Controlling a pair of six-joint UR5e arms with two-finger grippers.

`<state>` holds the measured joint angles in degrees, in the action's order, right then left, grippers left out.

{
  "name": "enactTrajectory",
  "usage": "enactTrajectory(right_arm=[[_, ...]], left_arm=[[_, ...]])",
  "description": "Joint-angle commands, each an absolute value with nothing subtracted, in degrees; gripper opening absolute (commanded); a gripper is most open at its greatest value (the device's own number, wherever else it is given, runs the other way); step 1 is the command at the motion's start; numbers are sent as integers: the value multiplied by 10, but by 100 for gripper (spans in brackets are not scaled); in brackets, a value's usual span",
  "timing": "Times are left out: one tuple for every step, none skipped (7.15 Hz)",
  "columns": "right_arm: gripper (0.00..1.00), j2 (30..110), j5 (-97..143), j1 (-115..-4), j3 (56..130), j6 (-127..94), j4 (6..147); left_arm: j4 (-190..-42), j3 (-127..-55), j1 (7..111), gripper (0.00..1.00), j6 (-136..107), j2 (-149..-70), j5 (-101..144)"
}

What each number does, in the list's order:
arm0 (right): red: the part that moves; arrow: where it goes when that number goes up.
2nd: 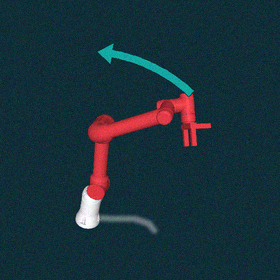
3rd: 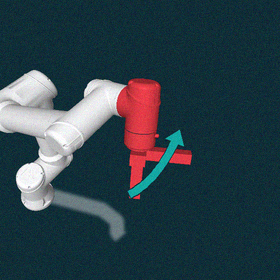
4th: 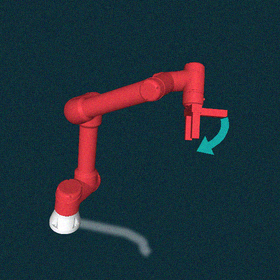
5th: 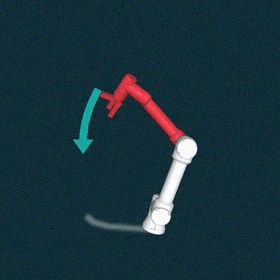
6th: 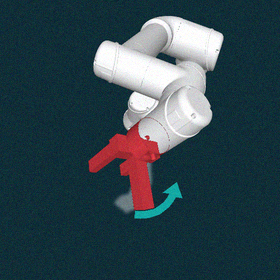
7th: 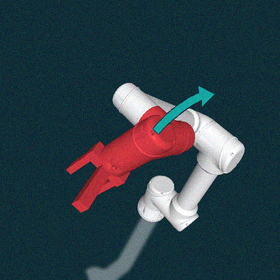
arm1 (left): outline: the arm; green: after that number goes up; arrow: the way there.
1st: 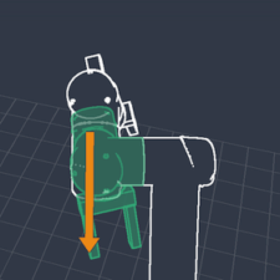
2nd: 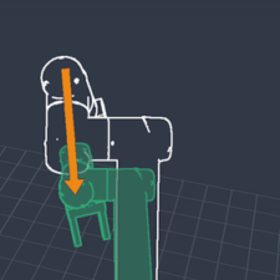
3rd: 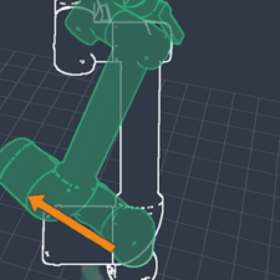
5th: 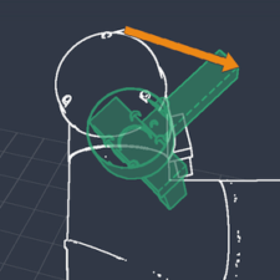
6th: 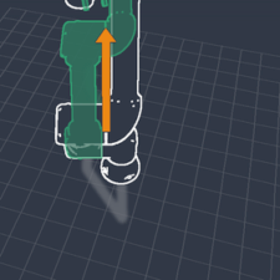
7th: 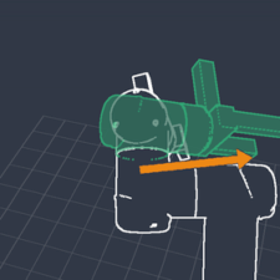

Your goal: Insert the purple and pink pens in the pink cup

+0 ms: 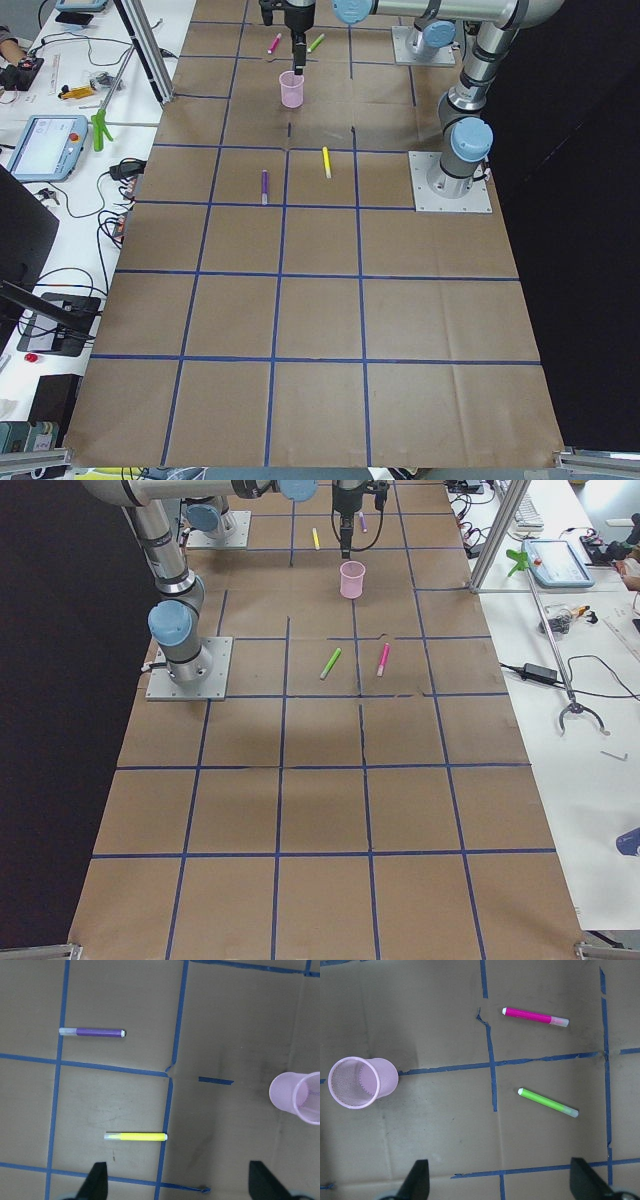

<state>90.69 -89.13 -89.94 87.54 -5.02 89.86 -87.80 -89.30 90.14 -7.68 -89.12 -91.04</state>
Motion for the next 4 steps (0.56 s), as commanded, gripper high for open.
enactTrajectory(right_arm=[[100,904,-887,-893,889,-9,905],[100,904,-888,-887,906,72,917],[100,903,-889,-876,924,149,950],[100,902,-891,-863,954,269,988]], left_arm=[[-888,-894,891,99,-129,-892,-911],[-889,-895,876,99,-206,-896,-911],[-889,-895,859,99,-291,-893,-911],[-889,-895,844,99,-399,-890,-908]])
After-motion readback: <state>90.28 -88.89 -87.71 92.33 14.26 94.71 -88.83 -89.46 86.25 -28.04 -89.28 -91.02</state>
